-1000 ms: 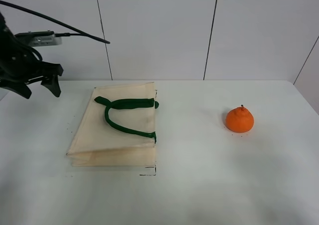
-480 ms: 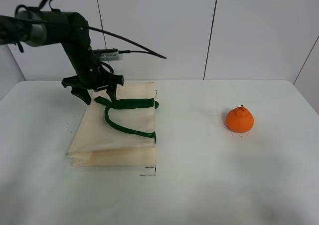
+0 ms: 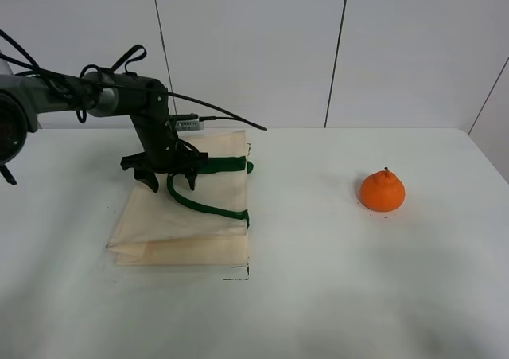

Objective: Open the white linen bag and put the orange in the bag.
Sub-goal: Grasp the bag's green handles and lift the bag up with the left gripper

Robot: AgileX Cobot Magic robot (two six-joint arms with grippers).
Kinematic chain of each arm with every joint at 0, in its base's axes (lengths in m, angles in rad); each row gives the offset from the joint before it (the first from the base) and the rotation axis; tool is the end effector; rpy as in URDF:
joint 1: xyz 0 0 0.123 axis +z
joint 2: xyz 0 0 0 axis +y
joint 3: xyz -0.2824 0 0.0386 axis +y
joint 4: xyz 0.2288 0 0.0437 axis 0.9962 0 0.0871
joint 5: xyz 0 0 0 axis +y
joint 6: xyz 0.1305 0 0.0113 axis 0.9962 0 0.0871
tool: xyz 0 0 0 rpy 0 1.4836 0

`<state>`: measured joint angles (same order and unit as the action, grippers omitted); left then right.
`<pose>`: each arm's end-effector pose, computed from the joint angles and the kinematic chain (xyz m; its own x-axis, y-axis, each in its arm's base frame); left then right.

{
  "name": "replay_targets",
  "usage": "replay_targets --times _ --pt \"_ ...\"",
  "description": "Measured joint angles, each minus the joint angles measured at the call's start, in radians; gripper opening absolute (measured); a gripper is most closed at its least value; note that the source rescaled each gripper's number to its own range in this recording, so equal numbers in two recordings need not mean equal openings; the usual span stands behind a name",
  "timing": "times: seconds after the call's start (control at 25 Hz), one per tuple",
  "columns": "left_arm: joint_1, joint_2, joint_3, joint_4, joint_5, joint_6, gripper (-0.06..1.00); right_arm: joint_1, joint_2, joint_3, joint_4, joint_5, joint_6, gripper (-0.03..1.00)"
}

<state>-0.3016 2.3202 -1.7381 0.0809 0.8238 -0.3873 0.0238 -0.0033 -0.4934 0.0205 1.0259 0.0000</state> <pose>0.4497 -0.1317 0.0876 -0.9658 -0.0405 -0.2560 -0.0346 0.9990 -0.0276 0.0161 0.0027 0.2520 -0.4279 0.0004 -0.9038 -0.0351 0.9992 0.0171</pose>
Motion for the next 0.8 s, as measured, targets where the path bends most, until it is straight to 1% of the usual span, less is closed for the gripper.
replay_targets --times 0.2,0.24,0.28,0.36,0.4,0.48,0.52,0.56,0.6,0.72,0.8 --pt "0.000 0.017 -0.004 0.001 -0.006 -0.002 0.98 0.000 0.000 0.000 0.000 0.000 0.000 1.00" --pt "0.000 0.018 -0.004 0.001 -0.006 -0.002 0.96 0.000 0.000 0.000 0.000 0.000 0.000 1.00" --pt "0.000 0.018 -0.004 0.001 -0.006 -0.002 0.92 0.000 0.000 0.000 0.000 0.000 0.000 1.00" --pt "0.000 0.018 -0.004 0.002 -0.006 -0.002 0.75 0.000 0.000 0.000 0.000 0.000 0.000 1.00" --pt "0.000 0.020 -0.004 0.002 -0.003 -0.002 0.61 0.000 0.000 0.000 0.000 0.000 0.000 1.00" --pt "0.000 0.022 -0.004 0.012 0.001 -0.002 0.26 0.000 0.000 0.000 0.000 0.000 0.000 1.00" --pt "0.000 0.022 -0.004 0.021 0.005 -0.003 0.13 0.000 0.000 0.000 0.000 0.000 0.000 1.00" --pt "0.000 0.022 -0.007 0.028 0.010 -0.009 0.04 0.000 0.000 0.000 0.000 0.000 0.000 1.00" --pt "0.000 0.017 -0.011 0.038 0.016 -0.016 0.01 0.000 0.000 0.000 0.000 0.000 0.000 1.00" --pt "0.000 -0.009 -0.045 0.064 0.067 -0.022 0.01 0.000 0.000 0.000 0.000 0.000 0.000 1.00" --pt "0.000 -0.038 -0.089 0.069 0.129 -0.021 0.01 0.000 0.000 0.000 0.000 0.000 0.000 1.00"
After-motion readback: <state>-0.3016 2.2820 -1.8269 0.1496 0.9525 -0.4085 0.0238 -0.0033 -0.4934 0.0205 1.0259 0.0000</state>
